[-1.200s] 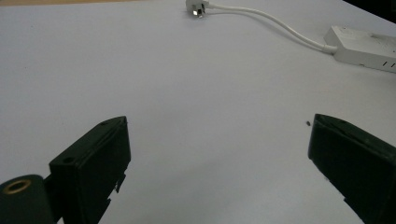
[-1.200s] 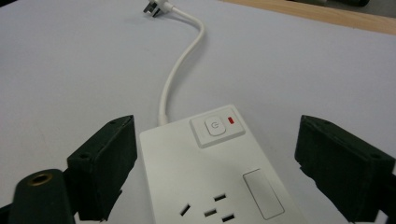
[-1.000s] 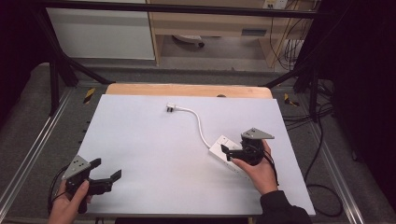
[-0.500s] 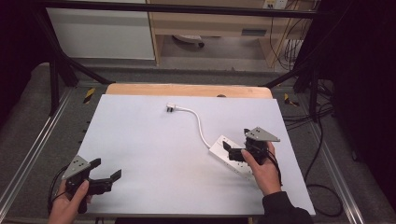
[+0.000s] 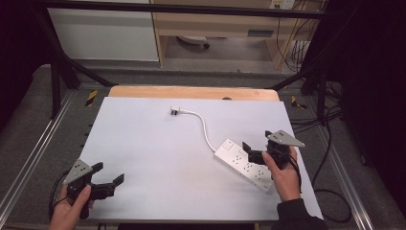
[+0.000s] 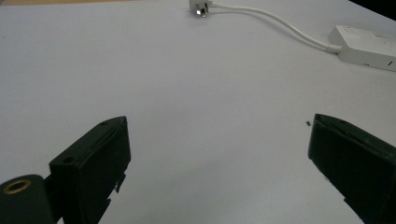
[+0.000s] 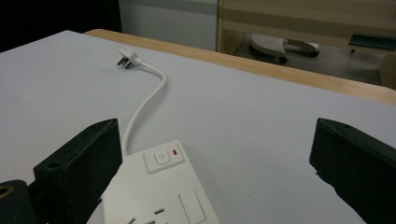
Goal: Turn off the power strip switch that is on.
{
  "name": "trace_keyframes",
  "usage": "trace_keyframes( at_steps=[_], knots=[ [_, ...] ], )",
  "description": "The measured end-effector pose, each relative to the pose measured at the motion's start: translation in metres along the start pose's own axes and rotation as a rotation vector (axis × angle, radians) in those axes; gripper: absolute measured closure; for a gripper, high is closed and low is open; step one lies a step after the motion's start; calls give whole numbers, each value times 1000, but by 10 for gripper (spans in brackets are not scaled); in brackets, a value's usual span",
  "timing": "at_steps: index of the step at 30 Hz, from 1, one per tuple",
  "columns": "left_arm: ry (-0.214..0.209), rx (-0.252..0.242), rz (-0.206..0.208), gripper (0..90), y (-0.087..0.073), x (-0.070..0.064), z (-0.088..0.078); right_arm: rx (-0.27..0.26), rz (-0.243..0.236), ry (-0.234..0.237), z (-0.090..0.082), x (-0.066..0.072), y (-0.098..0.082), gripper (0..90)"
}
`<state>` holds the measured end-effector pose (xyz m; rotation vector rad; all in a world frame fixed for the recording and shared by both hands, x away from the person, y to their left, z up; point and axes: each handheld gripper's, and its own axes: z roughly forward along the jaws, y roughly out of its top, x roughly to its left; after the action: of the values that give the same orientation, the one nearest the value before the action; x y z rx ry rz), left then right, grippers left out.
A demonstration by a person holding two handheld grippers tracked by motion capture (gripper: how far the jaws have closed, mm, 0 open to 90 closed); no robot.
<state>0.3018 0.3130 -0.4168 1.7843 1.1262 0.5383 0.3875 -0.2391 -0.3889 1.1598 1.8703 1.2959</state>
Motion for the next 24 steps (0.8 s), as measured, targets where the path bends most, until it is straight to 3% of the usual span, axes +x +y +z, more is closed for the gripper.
trace_keyframes(
  at_steps=[9,14,19,24],
  knots=[
    [-4,18,29,56,0,-5,3,-21,40,-49,-14,-25,-8,35],
    [5,13,23,56,0,-2,2,-15,71,-82,-18,-38,-14,43],
    [5,17,20,56,-1,-3,2,9,85,-114,-17,-50,-25,45],
    [7,17,22,57,-1,-2,2,75,106,-149,-10,-61,-39,47]
  ],
)
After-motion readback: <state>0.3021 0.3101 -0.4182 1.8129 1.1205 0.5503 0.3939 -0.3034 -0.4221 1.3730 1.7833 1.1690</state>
